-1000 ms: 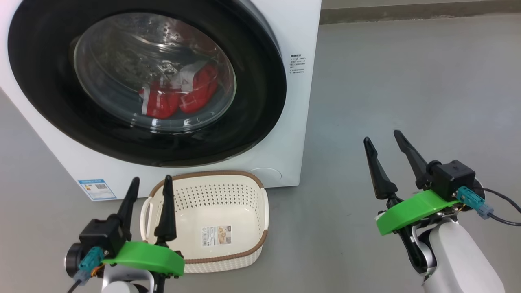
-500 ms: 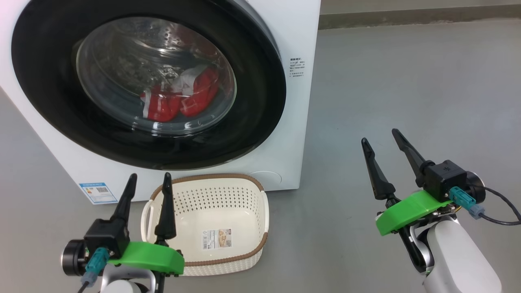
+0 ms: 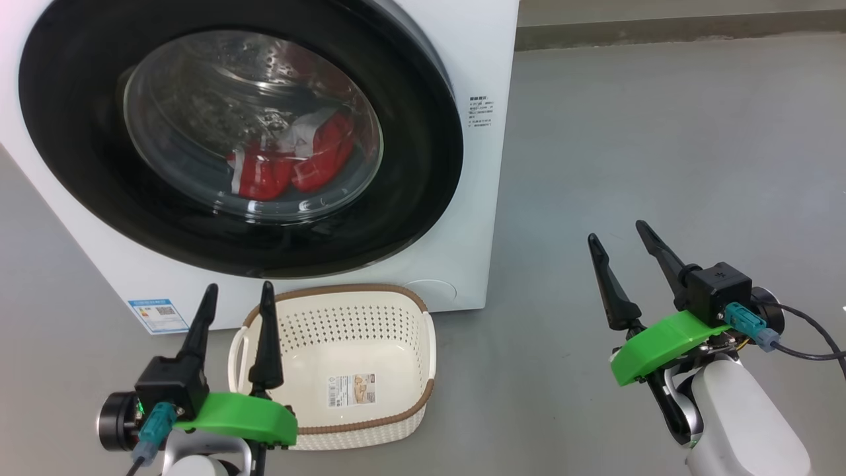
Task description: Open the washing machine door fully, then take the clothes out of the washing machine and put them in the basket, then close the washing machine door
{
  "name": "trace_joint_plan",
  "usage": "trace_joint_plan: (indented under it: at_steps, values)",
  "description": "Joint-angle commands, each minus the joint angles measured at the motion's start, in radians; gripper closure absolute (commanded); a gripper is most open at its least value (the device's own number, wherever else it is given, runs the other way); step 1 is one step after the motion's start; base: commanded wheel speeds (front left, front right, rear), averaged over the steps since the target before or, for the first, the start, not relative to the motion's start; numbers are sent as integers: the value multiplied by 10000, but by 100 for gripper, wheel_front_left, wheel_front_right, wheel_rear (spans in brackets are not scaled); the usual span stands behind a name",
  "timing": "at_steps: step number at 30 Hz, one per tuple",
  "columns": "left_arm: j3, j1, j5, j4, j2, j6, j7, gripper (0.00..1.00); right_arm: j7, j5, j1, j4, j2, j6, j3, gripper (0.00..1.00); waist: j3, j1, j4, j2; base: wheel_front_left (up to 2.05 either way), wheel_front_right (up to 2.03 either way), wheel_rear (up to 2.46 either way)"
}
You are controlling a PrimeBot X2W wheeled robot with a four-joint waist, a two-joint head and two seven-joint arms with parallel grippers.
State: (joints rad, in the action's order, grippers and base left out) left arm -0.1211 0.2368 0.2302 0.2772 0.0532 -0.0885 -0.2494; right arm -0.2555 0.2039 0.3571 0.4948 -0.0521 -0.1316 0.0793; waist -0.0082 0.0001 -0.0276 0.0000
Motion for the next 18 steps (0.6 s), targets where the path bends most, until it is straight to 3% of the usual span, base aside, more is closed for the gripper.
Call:
trace_joint_plan:
  at_steps: [1, 18]
  values:
    - [340, 374, 11, -219, 218, -61, -88, 0, -63, 126, 464, -191, 18, 9, 225, 0, 6, 0, 1, 0, 0, 0, 0]
    - [230, 276, 136, -456, 263, -218, -25, 0, -63, 153, 544, -9, 18, 9, 135, 0, 96, 0, 29, 0, 0, 0, 0]
